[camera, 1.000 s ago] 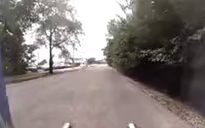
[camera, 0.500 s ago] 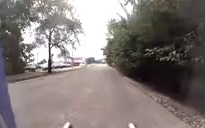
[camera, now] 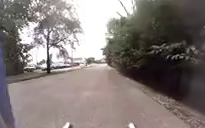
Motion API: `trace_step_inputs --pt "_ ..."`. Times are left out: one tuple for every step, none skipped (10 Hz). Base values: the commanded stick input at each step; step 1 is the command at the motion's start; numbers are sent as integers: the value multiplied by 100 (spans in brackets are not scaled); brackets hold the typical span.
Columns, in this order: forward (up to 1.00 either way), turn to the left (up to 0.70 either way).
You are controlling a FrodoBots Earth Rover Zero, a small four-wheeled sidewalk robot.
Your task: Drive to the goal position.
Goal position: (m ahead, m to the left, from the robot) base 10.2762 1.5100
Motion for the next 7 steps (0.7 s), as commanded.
trace_step_inputs --pt "60 0" --pt "60 0" --pt "60 0" --pt "60 0" --pt "60 0" --pt "60 1" --pt "60 15"
